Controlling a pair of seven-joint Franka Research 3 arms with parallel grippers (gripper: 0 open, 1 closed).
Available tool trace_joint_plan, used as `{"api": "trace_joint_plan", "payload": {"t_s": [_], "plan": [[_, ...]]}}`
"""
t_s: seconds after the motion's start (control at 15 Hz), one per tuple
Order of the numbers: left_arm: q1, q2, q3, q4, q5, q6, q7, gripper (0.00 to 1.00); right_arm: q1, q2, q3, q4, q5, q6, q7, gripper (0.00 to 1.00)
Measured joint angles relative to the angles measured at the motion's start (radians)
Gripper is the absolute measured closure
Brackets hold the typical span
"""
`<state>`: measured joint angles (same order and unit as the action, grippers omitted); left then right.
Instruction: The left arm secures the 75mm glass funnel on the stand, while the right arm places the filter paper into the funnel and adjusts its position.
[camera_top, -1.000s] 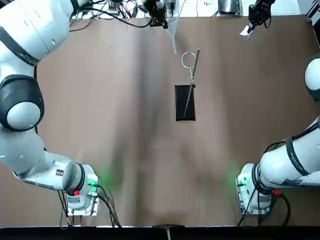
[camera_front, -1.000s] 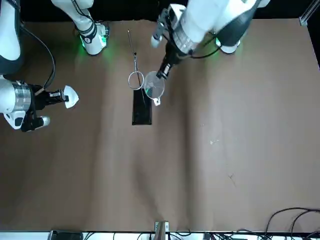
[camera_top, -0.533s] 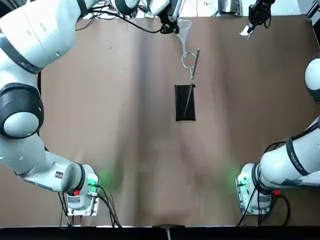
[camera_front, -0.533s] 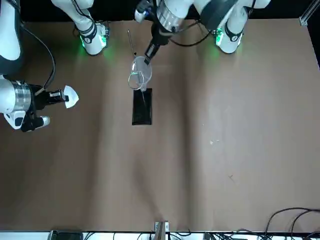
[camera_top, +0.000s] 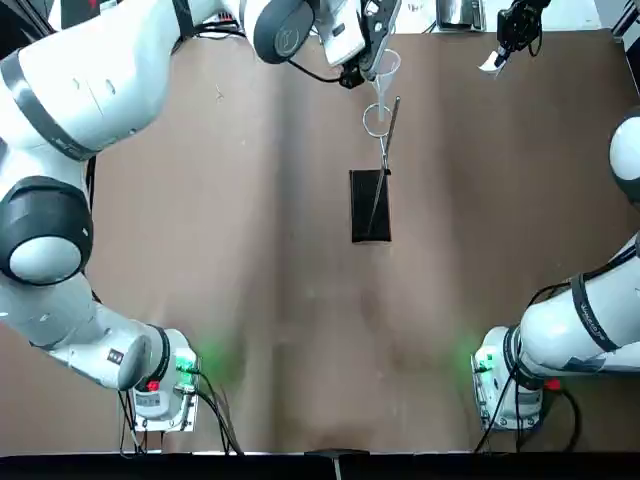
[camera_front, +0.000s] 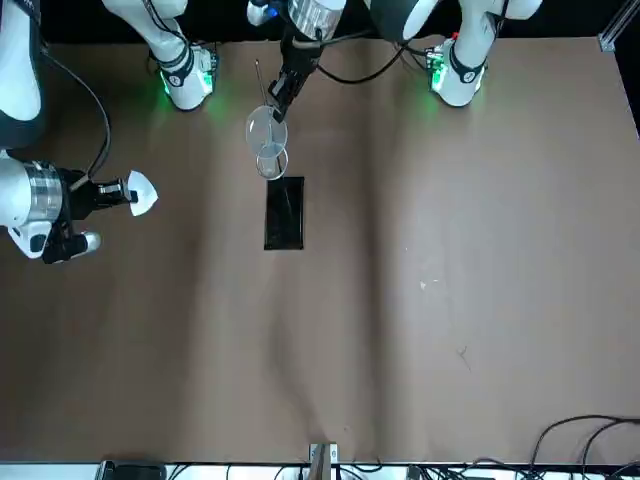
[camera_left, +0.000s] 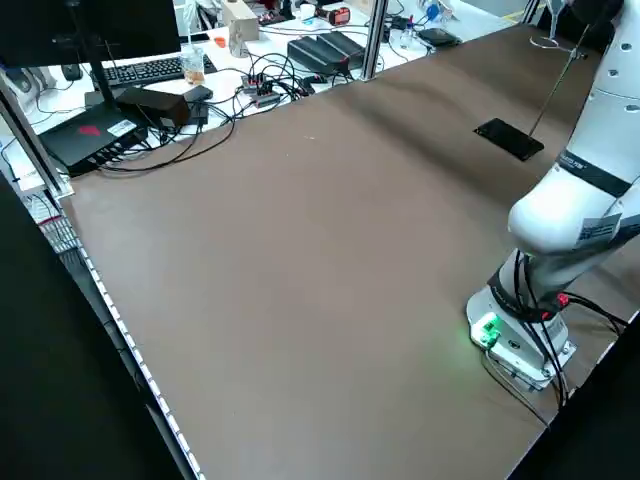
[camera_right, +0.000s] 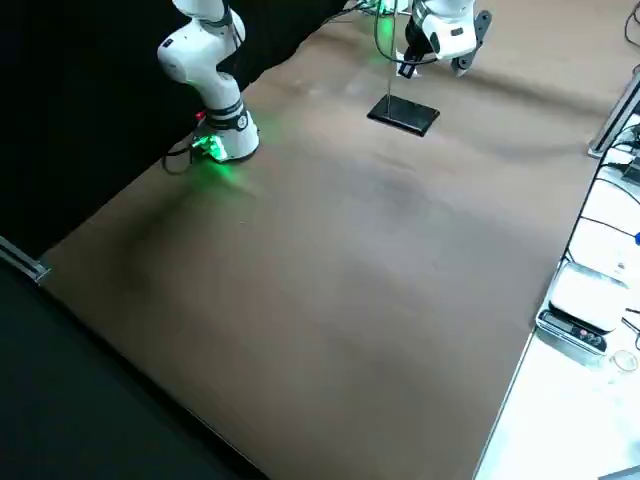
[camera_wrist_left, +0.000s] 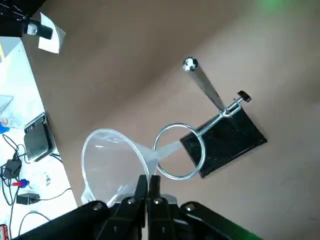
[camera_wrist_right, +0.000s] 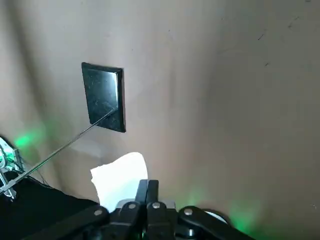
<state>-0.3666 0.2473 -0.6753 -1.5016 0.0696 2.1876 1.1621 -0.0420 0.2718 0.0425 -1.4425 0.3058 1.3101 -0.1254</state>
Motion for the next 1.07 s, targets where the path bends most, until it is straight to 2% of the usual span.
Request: {"api": "trace_joint_plan", "payload": {"t_s": [0.67,1.07], "plan": [[-0.047,0.074,0.0,-0.026,0.206,0.029,-0.053,0.97,-0.001,0.0,0.001,0.0,0.001,0.0,-0.004,0.99],[-0.084,0.109,0.0,-0.08,0.368,0.093,-0.201,0.97,0.025,-0.001,0.017,0.0,0.029,-0.008,-0.024,0.99]]}}
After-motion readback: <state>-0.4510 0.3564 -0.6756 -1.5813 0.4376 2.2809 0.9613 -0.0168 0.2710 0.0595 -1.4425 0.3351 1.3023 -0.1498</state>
